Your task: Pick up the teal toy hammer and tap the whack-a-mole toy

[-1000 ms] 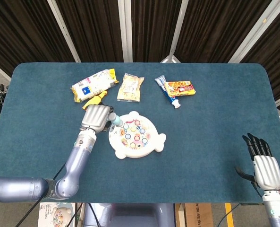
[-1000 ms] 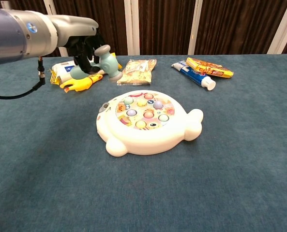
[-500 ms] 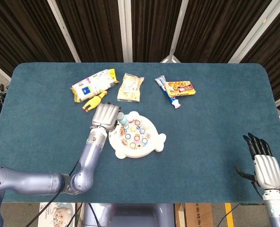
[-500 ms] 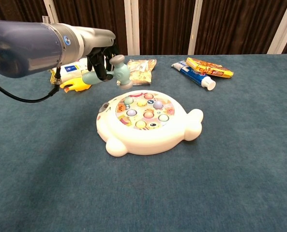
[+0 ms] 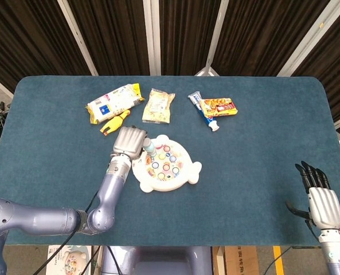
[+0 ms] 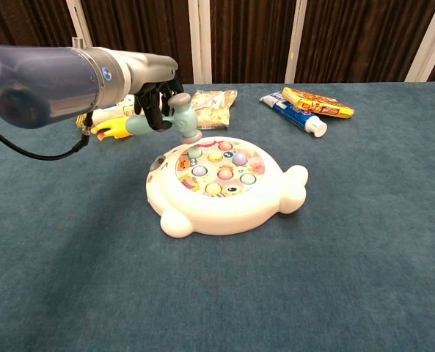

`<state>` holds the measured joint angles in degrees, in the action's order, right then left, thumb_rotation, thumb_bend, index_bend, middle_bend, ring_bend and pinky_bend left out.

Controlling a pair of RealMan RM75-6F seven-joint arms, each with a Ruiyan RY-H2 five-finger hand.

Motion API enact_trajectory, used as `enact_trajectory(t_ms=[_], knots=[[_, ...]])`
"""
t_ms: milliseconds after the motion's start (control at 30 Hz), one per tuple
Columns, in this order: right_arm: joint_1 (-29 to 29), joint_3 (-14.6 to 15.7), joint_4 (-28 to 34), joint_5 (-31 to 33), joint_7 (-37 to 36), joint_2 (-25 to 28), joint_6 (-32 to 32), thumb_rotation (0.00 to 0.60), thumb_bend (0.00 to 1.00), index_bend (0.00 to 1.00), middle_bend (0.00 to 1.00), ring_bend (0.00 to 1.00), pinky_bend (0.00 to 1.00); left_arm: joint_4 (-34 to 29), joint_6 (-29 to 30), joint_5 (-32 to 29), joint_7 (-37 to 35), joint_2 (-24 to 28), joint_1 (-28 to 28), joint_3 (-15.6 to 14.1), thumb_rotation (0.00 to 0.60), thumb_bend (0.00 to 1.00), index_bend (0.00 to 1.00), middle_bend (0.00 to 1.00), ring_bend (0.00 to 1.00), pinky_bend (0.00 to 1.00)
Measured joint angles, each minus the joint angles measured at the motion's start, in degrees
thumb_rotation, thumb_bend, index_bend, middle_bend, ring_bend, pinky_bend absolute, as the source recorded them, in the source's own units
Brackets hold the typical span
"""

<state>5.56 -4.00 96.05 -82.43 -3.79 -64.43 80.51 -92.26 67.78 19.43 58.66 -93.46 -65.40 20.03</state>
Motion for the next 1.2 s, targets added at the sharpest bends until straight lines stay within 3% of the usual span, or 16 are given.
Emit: enact_trajectory(t_ms=[700, 1200], knots=[[0.07, -0.11, 0.05, 0.57, -0.26, 0.08, -0.47, 0.6, 0.24, 0.0, 0.0, 0.0, 0.0, 4.97, -1.27, -0.68, 0.55, -2.98, -1.39, -2.9, 0.6, 0.69, 0.59, 0.46, 0.31, 0.42], [0.06, -0.13, 0.18, 0.55, -0.57, 0.15, -0.47, 0.6, 0.24, 0.0, 0.0, 0.0, 0.0, 2.23, -0.49, 0.57, -1.21, -1.76, -2.23, -0.36, 0.6, 0.69, 0.59, 0.46, 0.31, 0.42]])
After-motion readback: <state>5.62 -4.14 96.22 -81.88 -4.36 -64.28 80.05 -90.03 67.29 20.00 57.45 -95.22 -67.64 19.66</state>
